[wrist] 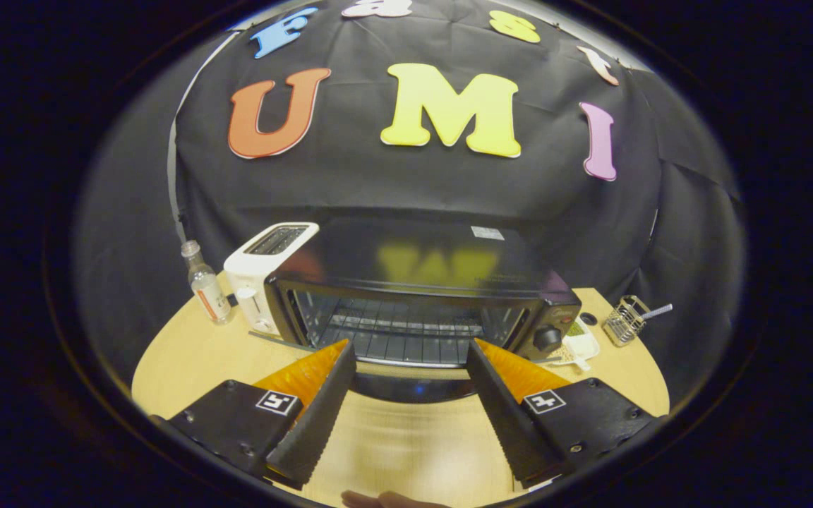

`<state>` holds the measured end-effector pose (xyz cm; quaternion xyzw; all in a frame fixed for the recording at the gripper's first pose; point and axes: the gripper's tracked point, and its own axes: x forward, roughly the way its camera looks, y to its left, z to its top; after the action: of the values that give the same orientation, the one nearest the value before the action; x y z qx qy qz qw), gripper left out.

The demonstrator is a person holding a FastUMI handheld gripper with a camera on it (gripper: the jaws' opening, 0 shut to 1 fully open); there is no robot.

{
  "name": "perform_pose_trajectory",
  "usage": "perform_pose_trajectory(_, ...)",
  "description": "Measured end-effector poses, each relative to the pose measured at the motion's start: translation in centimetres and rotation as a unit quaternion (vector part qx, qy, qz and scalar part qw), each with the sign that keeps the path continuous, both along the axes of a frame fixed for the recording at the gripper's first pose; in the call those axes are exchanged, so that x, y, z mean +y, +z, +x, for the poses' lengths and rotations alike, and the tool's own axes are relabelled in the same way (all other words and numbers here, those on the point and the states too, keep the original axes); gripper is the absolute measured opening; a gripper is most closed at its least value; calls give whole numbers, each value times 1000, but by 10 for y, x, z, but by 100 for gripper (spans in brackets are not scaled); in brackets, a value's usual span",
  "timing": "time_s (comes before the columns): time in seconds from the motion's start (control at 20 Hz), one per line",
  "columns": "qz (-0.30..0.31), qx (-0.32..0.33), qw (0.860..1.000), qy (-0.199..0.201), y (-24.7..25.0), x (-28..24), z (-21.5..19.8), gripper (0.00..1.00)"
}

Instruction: Open the toaster oven, put the food inside, and close the toaster oven door.

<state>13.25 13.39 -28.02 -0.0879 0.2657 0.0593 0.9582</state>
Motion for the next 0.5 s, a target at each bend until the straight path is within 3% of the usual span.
perform_pose_trajectory(0.5,14,36,999,-28,-46,-11,-59,100)
